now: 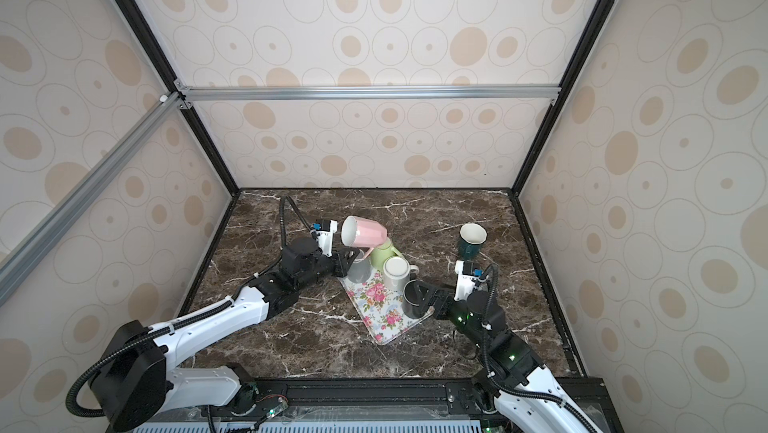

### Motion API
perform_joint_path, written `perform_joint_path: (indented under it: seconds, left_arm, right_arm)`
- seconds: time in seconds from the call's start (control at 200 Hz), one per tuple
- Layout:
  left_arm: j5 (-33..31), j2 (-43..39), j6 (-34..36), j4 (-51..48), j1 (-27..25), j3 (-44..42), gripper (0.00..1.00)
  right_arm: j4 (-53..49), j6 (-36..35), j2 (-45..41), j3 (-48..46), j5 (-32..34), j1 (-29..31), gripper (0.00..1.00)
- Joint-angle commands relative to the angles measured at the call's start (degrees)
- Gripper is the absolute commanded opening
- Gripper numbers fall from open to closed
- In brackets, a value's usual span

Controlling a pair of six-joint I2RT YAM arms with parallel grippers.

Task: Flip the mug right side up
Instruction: 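Carry the upright pink mug with the left gripper to the table beyond the tray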

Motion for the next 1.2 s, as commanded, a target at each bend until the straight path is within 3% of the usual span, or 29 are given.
perform_joint_path:
  seconds: [0.0, 0.74, 1.055, 1.195]
  left_arm:
    - [-0.3, -3.1, 1.6, 4.5, 1.6, 2.5, 0.00]
    - [-4.1, -4.8, 4.3, -0.6, 10.9, 0.5, 0.00]
    - [-11.5, -3.4, 5.8, -3.4, 13.2, 0.7, 0.00]
    - [-17.9, -0.9, 6.5, -1.3, 13.5, 0.7, 0.00]
  right_arm:
    - [-0.7, 0.6, -1.4, -0.9, 0.8, 0.3, 1.00]
    - [-4.8, 1.6, -4.6, -1.6, 3.2, 0.3, 1.00]
    - [-6.3, 1.0, -5.7, -2.1, 3.8, 0.3, 1.00]
    - [-5.5, 0.0, -5.2, -2.8, 2.7, 0.3, 1.00]
